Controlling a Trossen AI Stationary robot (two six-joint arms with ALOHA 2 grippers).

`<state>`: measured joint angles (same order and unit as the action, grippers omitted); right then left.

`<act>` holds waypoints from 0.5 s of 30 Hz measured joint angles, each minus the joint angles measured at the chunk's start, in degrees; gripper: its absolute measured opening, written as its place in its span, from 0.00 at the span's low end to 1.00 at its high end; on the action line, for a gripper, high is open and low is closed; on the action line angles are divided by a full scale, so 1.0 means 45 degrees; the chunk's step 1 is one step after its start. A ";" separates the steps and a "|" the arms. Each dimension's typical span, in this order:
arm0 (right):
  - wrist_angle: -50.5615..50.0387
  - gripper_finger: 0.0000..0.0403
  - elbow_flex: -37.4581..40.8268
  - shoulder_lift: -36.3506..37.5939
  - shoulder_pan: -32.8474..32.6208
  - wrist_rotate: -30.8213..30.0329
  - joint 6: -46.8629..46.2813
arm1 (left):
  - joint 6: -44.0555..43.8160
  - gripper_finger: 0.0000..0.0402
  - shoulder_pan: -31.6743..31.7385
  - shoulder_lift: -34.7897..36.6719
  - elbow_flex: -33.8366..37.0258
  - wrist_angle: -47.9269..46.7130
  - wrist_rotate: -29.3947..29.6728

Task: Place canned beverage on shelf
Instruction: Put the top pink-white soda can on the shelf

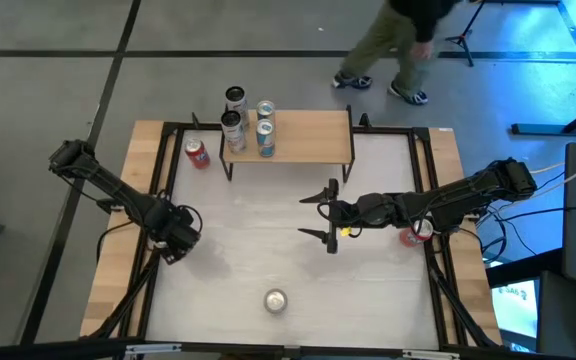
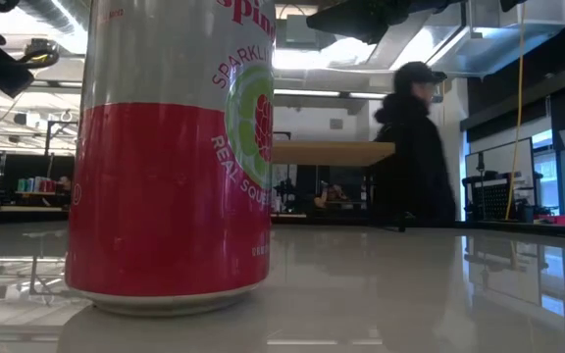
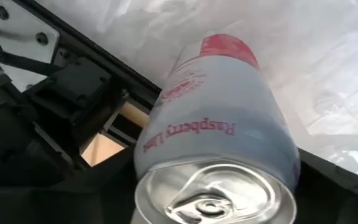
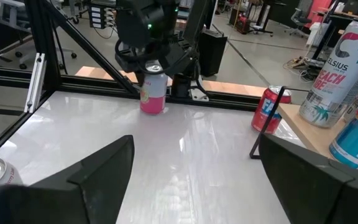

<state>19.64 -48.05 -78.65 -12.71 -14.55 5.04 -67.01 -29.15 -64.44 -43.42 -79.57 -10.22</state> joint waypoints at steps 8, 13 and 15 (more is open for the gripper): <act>0.0106 0.85 0.0000 0.0000 -0.0005 -0.0212 0.0286 | 0.1083 0.67 0.0690 -0.0020 -0.1386 0.0068 0.0959; -0.0106 0.85 0.0000 0.0000 -0.0005 -0.0329 0.0280 | 0.1648 0.67 0.1420 -0.0020 -0.3159 0.0070 0.2279; -0.0477 0.85 -0.0005 0.0000 -0.0025 -0.0285 0.0015 | 0.1703 0.67 0.1729 -0.0023 -0.3792 0.0084 0.2848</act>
<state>17.49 -48.07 -78.65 -12.82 -15.83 5.11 -59.35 -21.36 -64.55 -60.49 -79.19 2.60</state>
